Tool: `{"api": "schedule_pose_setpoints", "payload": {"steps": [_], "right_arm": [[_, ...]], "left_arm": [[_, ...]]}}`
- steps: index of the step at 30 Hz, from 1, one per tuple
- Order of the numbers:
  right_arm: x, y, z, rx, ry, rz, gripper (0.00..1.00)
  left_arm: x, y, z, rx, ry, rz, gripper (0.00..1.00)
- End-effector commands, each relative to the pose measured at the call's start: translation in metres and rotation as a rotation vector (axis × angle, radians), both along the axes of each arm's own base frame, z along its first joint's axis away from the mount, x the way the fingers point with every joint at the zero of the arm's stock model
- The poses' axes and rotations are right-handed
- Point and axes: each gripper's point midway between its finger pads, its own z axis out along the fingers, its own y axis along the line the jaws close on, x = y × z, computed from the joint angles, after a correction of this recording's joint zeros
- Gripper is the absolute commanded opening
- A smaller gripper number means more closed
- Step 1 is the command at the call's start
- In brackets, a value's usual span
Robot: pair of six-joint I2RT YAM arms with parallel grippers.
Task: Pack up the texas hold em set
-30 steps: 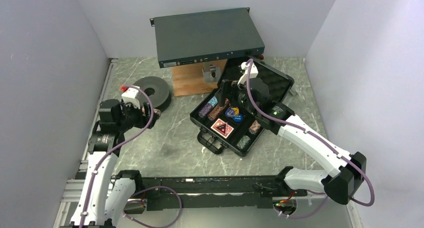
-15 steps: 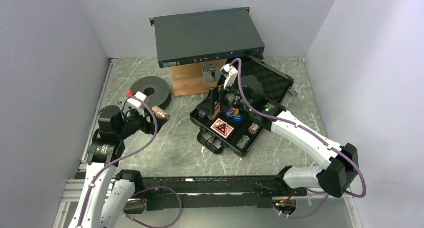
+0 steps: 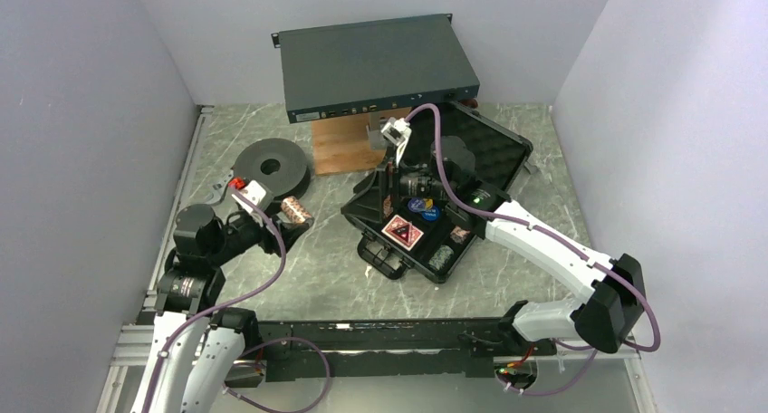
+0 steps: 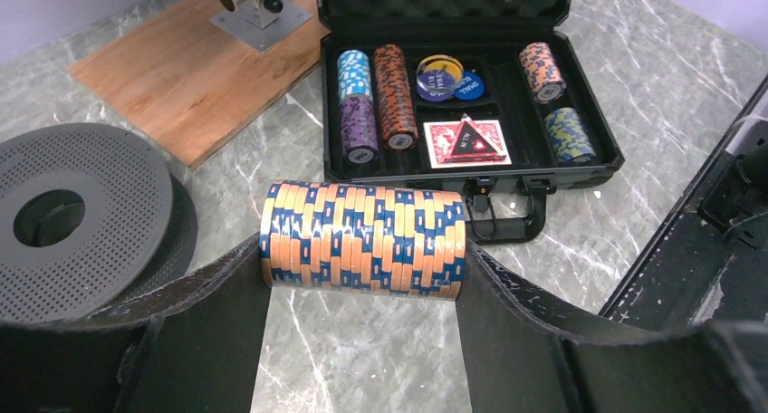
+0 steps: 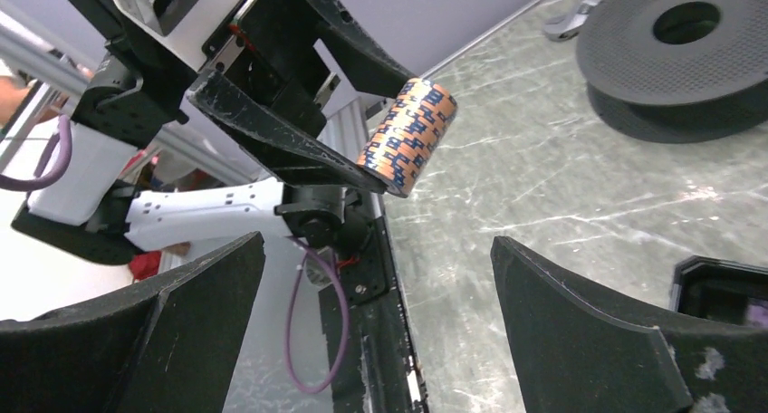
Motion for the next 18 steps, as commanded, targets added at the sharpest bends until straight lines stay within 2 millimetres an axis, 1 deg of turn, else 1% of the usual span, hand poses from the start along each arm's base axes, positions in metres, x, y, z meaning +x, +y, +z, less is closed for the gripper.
{"api": "schedule_pose_setpoints", "payload": {"steps": [1,3,5,9,14,18], "right_arm": [[-0.014,0.015,0.013,0.045,-0.02,0.079,1.0],[-0.012,0.021,0.013,0.042,0.001,0.064,1.0],[-0.004,0.029,0.01,0.019,0.032,0.024,1.0],[0.003,0.041,-0.002,-0.015,0.102,0.001,1.0],[-0.001,0.047,0.003,0.025,0.148,0.019,1.0],[0.0,0.051,0.002,0.01,0.172,0.025,1.0]], "left_arm": [[-0.012,-0.014,0.039,-0.013,-0.198,-0.116,0.0],[-0.016,-0.016,0.041,-0.013,-0.224,-0.137,0.0],[-0.021,-0.017,0.043,-0.01,-0.247,-0.154,0.0],[-0.027,-0.02,0.046,-0.008,-0.282,-0.183,0.0],[-0.03,-0.024,0.045,-0.01,-0.282,-0.217,0.0],[-0.035,-0.027,0.046,-0.007,-0.296,-0.245,0.0]]}}
